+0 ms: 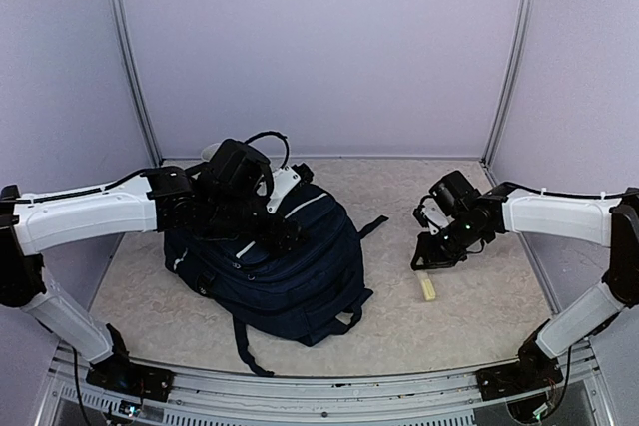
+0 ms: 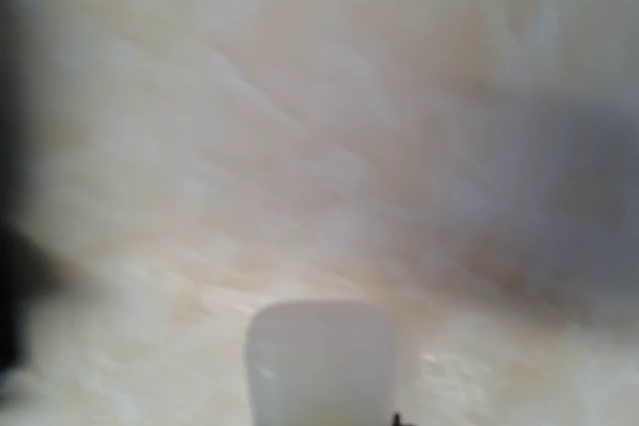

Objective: Pack the student bag
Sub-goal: Pick up the pen from the corner of the board, then pick up the upper front pocket of the student bag.

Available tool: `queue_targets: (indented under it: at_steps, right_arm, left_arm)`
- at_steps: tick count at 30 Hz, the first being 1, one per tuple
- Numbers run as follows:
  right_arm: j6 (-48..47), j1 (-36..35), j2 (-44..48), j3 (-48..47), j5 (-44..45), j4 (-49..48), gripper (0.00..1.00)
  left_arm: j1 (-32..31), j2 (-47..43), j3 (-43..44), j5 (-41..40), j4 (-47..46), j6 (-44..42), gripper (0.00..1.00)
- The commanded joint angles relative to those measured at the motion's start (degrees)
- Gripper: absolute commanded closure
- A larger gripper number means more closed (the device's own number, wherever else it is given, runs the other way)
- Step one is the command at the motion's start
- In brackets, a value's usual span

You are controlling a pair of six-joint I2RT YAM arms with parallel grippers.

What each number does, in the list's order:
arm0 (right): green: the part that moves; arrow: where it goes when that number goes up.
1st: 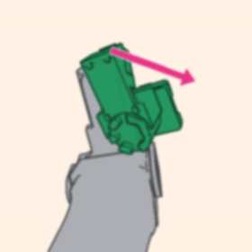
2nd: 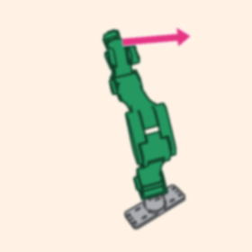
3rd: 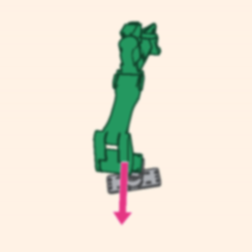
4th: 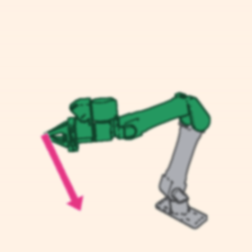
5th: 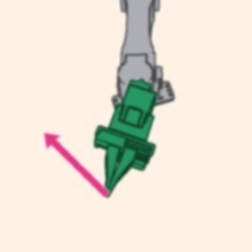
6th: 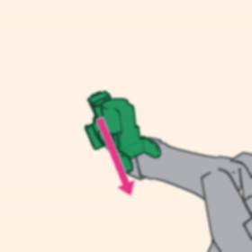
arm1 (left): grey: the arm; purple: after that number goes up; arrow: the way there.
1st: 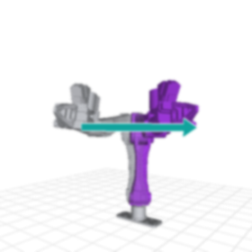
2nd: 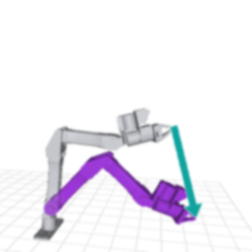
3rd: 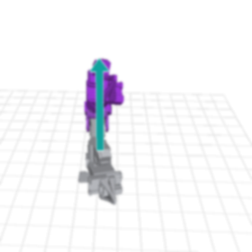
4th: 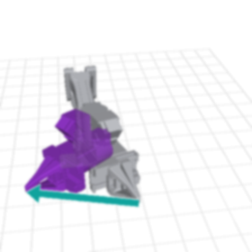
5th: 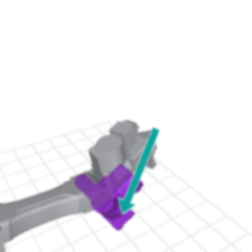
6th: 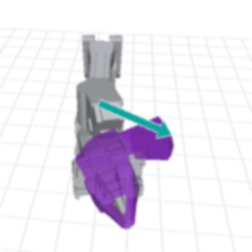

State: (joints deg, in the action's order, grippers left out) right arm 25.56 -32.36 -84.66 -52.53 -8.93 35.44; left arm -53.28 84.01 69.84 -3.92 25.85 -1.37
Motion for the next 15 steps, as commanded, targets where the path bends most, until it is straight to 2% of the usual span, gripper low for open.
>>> queue_targets:
  at_steps: [1, 2, 3, 5, 6, 7, 9, 12, 15]
  right_arm:
    - [0.4, -1.2, 3.7, -2.5, -4.5, -4.5, 1.0]
    - [0.4, -1.3, 4.2, -2.6, -5.1, -4.8, 1.0]
    - [0.4, -1.5, 4.7, -2.6, -5.8, -5.1, 1.0]
    - [0.4, -2.0, 5.8, -2.5, -7.0, -5.8, 1.0]
    - [1.2, -2.5, 6.4, -2.3, -7.5, -6.5, 1.0]
    - [2.2, -2.8, 7.0, -2.4, -8.0, -7.4, 1.0]
    - [2.4, -3.5, 8.2, -2.6, -9.0, -9.1, 1.0]
    - [2.1, -4.8, 8.9, -4.4, -10.2, -11.5, 1.0]
    - [1.4, -7.4, 8.4, -7.2, -11.7, -16.0, 1.0]
  left_arm:
    - [-1.5, 3.1, 2.6, -4.2, 4.9, -0.7, 0.21]
    - [-1.6, 3.4, 3.8, -6.5, 6.3, -0.1, 0.28]
    - [-1.8, 3.5, 4.5, -8.8, 7.1, 0.4, 0.4]
    - [-2.4, 2.5, 5.2, -11.6, 7.3, 1.0, 0.74]
    - [-2.7, 1.6, 5.1, -11.9, 6.8, 1.1, 0.87]
    - [-3.1, 0.7, 5.1, -11.7, 6.2, 1.2, 0.95]
    - [-4.5, -1.2, 5.3, -10.7, 5.5, 1.4, 1.0]
    - [-6.0, -4.1, 5.0, -7.8, 2.8, 0.5, 1.0]
    - [-5.8, -6.6, 4.5, -12.6, 1.2, 0.3, 1.0]
